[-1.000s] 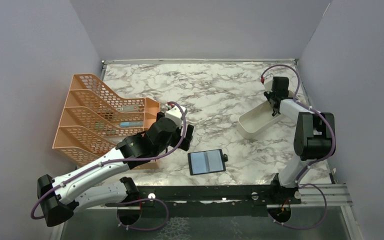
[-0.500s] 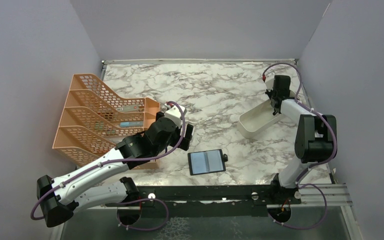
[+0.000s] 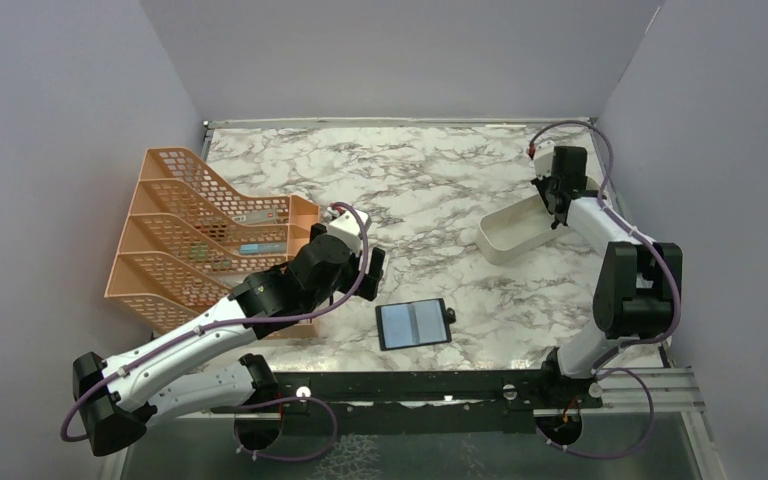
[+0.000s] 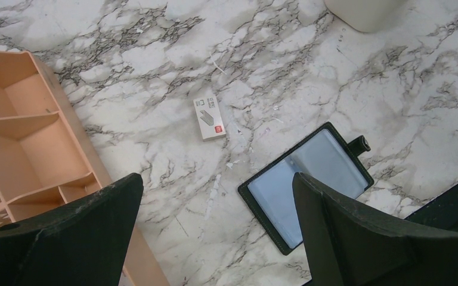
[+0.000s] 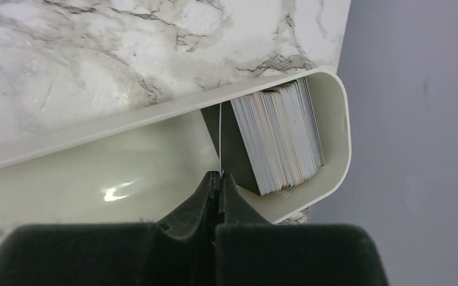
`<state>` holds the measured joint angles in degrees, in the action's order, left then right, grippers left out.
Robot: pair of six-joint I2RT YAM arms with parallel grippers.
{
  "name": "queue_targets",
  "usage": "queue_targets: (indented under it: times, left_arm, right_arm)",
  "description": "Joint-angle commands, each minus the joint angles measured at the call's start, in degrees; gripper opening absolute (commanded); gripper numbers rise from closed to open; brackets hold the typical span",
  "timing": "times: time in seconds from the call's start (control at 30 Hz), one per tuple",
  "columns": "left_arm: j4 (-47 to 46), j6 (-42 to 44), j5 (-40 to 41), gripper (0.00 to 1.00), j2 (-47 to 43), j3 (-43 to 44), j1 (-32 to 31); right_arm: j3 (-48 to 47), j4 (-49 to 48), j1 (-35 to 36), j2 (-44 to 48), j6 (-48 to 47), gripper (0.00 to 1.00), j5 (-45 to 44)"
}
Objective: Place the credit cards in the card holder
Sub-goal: Pick up the credit card from the storage box, then insert the credit card into the card holder.
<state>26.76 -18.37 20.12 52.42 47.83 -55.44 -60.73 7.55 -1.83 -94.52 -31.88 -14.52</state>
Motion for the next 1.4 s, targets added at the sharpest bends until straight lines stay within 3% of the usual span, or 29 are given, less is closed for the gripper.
queue_targets:
  times: [0.0,0.3,0.47,0.6,0.73,1.1,1.23,1.37]
  left_arm:
    - [0.1,-0.5,0.1,0.99,-1.0,0.2,0.3]
    - [0.2,-3.9,-1.3,0.99,-0.6,-1.0,0.4]
    - [0.3,-7.2,-2.8,0.99,0.4,-1.8,0.3]
    - [0.0,-8.6,-6.3,0.96,1.2,-2.2,0.3]
    - [-0.1,-10.3,-8.7,0.87,2.6,-2.4,0.4]
    - [-3.5,-15.1,-15.0,0.65,7.8,-5.2,0.4]
    - [-6.5,-16.4,-16.7,0.48,8.9,-7.1,0.4]
    - [-11.3,-18.3,-19.0,0.23,9.8,-10.2,0.4]
  right_arm:
    - [-2.9,7.5,0.7,3.8,5.4,0.01,6.3]
    - [-7.4,15.7,5.2,7.5,15.2,0.01,4.2]
    - [-12.6,22.1,6.3,8.6,26.3,0.01,1.5]
    - [-17.5,28.2,6.3,9.6,35.3,0.01,10.6]
    - [-15.9,28.2,6.4,12.3,40.6,0.01,24.9]
    - [-0.8,19.9,7.8,19.5,56.4,0.01,51.0]
    - [7.0,14.3,9.6,22.3,60.9,0.01,55.4]
    - [14.0,10.0,12.3,23.9,65.0,0.01,58.2]
